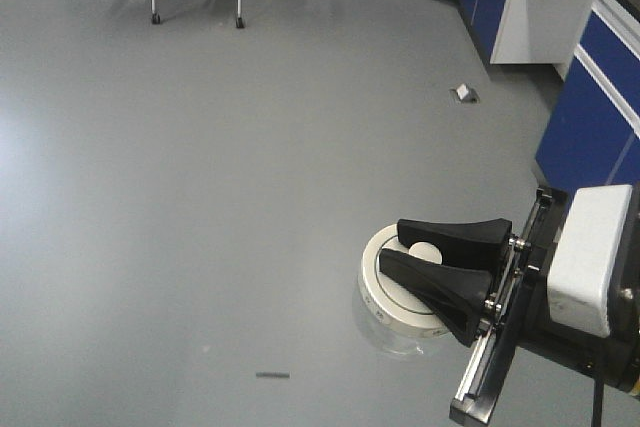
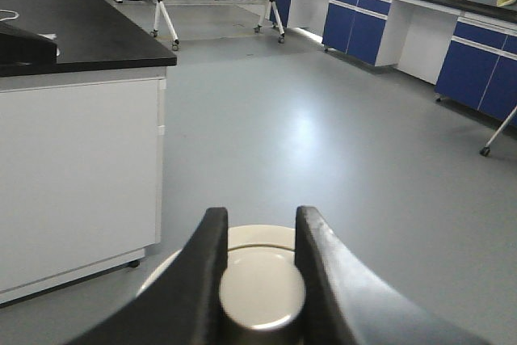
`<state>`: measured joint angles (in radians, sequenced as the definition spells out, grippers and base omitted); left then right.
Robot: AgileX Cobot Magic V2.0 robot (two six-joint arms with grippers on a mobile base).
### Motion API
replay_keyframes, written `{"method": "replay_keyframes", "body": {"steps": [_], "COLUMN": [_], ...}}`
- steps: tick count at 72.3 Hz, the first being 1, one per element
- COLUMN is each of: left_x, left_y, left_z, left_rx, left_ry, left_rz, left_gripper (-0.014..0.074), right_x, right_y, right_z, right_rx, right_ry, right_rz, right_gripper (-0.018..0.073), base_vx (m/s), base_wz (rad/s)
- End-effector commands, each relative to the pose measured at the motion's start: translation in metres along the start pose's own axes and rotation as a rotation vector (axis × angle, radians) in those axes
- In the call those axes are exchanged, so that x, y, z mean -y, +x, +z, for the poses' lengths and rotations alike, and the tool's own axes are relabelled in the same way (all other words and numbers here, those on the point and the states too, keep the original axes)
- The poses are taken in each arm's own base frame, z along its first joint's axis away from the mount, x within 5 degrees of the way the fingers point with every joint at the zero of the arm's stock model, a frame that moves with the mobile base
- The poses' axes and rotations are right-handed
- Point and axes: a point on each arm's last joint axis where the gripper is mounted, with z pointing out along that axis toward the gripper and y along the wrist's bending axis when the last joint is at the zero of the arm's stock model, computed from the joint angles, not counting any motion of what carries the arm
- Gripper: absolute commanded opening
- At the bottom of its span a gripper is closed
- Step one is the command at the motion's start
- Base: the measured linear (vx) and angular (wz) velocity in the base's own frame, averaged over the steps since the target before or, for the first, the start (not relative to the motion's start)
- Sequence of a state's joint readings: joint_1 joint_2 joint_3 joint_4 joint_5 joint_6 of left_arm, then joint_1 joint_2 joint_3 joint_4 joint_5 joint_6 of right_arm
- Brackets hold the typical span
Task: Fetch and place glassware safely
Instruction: 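Drive the base across the lab holding the jar in the right gripper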
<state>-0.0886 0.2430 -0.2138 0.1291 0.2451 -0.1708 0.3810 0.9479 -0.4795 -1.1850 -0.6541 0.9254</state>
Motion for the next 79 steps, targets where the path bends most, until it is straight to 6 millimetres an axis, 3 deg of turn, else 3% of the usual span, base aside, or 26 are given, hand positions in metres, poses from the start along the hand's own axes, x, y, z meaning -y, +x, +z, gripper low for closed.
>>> {"method": "replay_keyframes", "body": {"steps": [1,39,79], "left_x": [0.0021,0.0021,0.0021], "left_y": [-0.0137,-0.0137,-0.0137], "left_z": [-0.0008,-0.0008,-0.0008], "left_rx": [0.080,0.080,0.080], "left_ry": [0.022,0.022,0.022], "left_rz": [-0.012,-0.012,-0.012], "left_gripper": [-0.0007,-0.0007,-0.0007], "right_x": [0.0005,0.0014,0.0013], "right_y": [-0.0174,-0.0164,-0.0164], "right_z": [-0.0022,-0.0016,-0.0016], "right_rx": [0.092,0.084,0.084], "right_ry": [-0.007,-0.001,-0.001], "right_rz": [0.013,0.015,0.015], "right_gripper": [-0.0003,-0.0003,-0.0003], "base_vx": [0.72,0.70,0.70], "base_wz": [0.05,0.10,-0.11]}}
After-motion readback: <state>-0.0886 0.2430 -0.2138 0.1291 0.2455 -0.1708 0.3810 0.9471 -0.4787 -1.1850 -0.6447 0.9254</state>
